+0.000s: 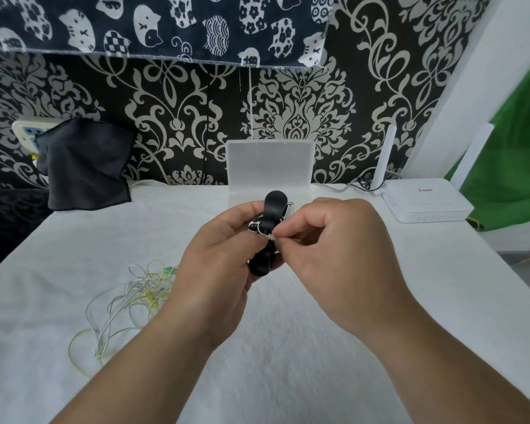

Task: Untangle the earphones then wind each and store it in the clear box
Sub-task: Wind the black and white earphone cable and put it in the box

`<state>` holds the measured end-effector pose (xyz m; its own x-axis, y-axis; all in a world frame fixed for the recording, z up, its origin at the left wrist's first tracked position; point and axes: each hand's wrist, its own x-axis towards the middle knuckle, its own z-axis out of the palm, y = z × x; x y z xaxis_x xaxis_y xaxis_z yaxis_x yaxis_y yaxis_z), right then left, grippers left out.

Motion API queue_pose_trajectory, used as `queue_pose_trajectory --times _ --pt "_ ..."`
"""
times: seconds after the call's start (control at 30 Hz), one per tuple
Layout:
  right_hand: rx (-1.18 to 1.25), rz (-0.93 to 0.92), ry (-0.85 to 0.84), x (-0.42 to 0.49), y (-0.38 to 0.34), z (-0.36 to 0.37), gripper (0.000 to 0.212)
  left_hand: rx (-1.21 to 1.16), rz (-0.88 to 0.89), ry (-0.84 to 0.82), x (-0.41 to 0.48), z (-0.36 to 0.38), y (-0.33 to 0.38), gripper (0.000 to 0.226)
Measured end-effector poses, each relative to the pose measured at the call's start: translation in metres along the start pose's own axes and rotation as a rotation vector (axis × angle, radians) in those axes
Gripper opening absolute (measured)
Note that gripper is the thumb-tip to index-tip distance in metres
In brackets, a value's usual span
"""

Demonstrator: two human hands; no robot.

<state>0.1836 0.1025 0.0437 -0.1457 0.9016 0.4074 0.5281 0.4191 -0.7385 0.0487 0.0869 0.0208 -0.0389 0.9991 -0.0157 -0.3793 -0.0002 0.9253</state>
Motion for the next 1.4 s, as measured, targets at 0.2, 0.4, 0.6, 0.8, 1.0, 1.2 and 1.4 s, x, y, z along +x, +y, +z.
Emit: queue_pose_trajectory --times 0.2,0.4,0.6,0.8,1.0,1.2,1.4 --pt "-0.007 -0.011 0.016 0.0 -0.001 0.0 0.015 0.009 0.027 0.01 0.001 0.002 -0.002 0.044" --pt "0.042 0.022 0.017 0.0 -0.001 0.0 0.016 0.026 0.037 0.038 -0.001 0.007 0.002 0.039" --pt "0.025 0.018 0.019 0.001 -0.001 -0.001 0.016 -0.021 -0.005 0.042 -0.003 0.008 0.003 0.041" --pt "0.018 0.008 0.012 0.001 0.001 -0.001 0.016 -0.019 -0.002 0.051 -0.001 0.009 0.002 0.037" --pt "-0.055 -0.063 0.005 -0.001 0.001 0.003 0.017 -0.051 -0.063 0.12 -0.003 0.011 0.004 0.041" --pt "-0.046 -0.089 -0.018 0.001 0.003 0.002 0.016 -0.068 -0.097 0.132 -0.003 0.012 0.008 0.043" --pt "-0.036 -0.073 -0.032 0.005 0.006 -0.003 0.017 -0.086 -0.099 0.076 -0.002 0.01 0.007 0.043"
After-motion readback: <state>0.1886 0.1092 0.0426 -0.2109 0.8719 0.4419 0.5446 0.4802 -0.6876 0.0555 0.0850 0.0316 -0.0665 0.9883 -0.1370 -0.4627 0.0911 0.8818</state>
